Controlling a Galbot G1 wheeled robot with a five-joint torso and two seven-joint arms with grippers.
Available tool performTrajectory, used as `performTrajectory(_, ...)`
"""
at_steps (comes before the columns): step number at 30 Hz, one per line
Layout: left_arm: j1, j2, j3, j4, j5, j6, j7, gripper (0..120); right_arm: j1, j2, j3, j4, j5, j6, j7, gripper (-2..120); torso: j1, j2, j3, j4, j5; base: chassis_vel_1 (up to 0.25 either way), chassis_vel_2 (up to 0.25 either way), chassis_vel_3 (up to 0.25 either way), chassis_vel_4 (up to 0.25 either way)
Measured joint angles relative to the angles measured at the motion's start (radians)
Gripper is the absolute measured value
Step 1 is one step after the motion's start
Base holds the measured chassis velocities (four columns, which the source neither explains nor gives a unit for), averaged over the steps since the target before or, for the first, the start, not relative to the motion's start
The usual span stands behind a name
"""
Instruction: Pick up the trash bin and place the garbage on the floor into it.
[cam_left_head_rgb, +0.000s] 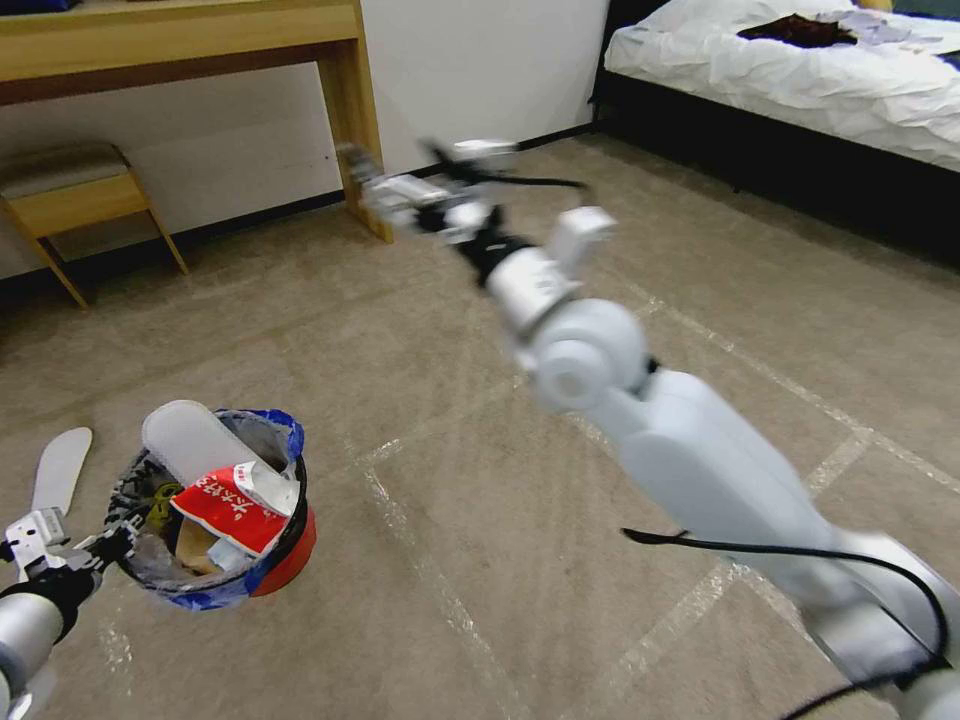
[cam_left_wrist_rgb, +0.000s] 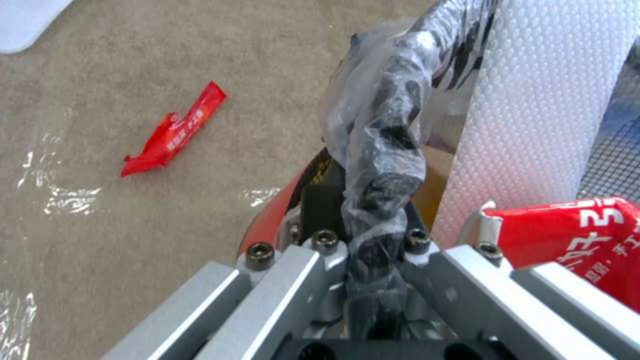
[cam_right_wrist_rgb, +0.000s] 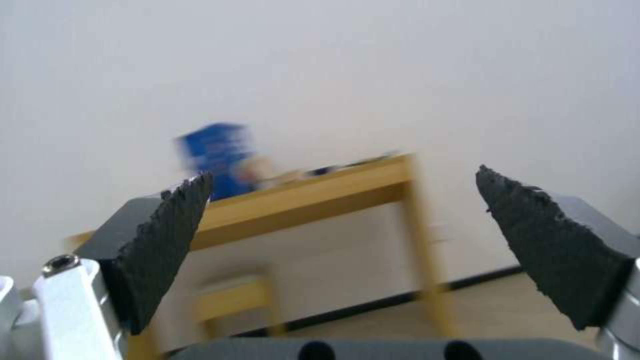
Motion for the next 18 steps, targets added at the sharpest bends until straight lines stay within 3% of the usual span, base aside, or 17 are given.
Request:
performTrajectory(5, 0.018, -0.013, -0.003, -0.01, 0.012, 0.0, 0.0, 0, -0.154, -0.038, 0.205, 0.053, -0.071, 0.032, -0.023, 100, 0.0, 0.0, 0.0, 0.0005, -0.0003, 0.0, 0.0, 0.0, 0.0)
performTrajectory(13, 0.042, -0.033, -0.003, -0.027, 0.047, -0.006, 0.02, 0, -0.316, -0.014, 0.323, 0.111, -0.118, 0.054, -0.027, 100, 0.0, 0.0, 0.0, 0.0007, -0.0007, 0.0, 0.0, 0.0, 0.0)
performTrajectory(18, 0.066, -0.055, -0.007, -0.048, 0.072, -0.015, 0.042, 0, -0.45, 0.013, 0.392, 0.122, -0.21, 0.103, -0.039, 100, 0.0, 0.0, 0.0, 0.0005, -0.0005, 0.0, 0.0, 0.0, 0.0)
